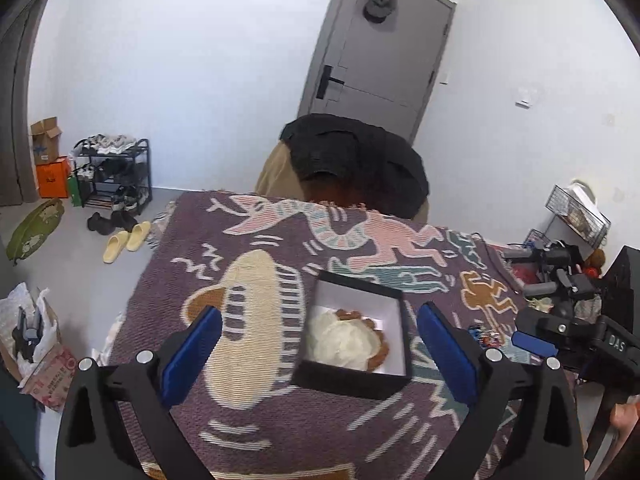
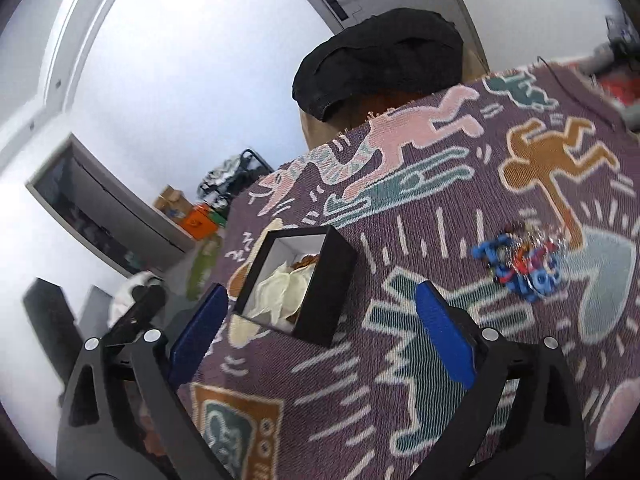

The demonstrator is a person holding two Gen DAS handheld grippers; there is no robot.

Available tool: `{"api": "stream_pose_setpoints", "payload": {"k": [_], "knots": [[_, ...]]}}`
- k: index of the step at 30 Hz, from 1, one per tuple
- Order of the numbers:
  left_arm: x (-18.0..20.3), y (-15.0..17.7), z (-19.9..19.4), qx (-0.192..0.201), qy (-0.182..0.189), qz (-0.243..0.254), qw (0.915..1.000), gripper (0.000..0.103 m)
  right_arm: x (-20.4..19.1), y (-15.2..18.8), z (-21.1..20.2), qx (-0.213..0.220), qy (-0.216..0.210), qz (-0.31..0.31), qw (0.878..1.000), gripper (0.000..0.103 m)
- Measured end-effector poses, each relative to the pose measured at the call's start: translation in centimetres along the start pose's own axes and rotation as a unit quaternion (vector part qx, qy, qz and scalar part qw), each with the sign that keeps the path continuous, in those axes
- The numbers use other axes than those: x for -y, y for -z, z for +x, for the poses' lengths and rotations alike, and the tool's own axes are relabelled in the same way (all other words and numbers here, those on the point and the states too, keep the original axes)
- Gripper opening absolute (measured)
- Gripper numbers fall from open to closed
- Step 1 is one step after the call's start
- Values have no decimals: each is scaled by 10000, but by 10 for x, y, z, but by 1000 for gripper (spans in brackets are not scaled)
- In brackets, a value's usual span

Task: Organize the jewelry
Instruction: 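Move both tools to the blue beaded strands and grasp one with the left tool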

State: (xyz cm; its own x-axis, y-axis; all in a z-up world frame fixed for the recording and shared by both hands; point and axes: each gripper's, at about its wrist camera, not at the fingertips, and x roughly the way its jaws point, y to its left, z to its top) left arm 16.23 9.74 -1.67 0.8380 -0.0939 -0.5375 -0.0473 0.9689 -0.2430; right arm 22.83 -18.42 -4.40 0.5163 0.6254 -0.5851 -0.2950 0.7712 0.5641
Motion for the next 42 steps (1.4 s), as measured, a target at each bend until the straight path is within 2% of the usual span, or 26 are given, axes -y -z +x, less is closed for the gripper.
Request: {"api": "stream_pose_setpoints", "payload": {"k": [6, 12, 24, 27, 29, 33, 35, 37, 39, 42], "knots": [[45, 3, 2, 9, 134, 601, 9981, 95, 23, 2, -27, 301, 343, 71, 9989, 98], [80, 7, 11, -98, 275, 871, 9958, 95, 57, 3, -41, 372, 525, 335, 9974, 98], [145, 15, 37, -380, 639, 1359, 9879, 95, 117, 4, -77, 608, 409, 927, 9930, 98], [160, 18, 47, -527, 764, 1444, 9852, 88, 128, 5, -82, 675, 374, 1035, 9916, 98], [170, 21, 56, -655, 837, 1485, 9832, 79, 135, 6, -85, 729, 371, 1088, 9907, 98], [183, 26, 73, -881, 964, 1517, 9798, 73, 146, 8, -88, 810, 377, 1181, 9890, 98], [190, 28, 82, -996, 1008, 1534, 9779, 65, 151, 8, -89, 836, 404, 1212, 9883, 98], [195, 31, 89, -1081, 1033, 1530, 9769, 61, 156, 10, -91, 868, 399, 1250, 9875, 97], [200, 33, 98, -1169, 1095, 1531, 9751, 60, 161, 11, -92, 885, 427, 1280, 9869, 88], [202, 35, 116, -1402, 1148, 1393, 9735, 53, 168, 12, -92, 855, 402, 1374, 9860, 79]]}}
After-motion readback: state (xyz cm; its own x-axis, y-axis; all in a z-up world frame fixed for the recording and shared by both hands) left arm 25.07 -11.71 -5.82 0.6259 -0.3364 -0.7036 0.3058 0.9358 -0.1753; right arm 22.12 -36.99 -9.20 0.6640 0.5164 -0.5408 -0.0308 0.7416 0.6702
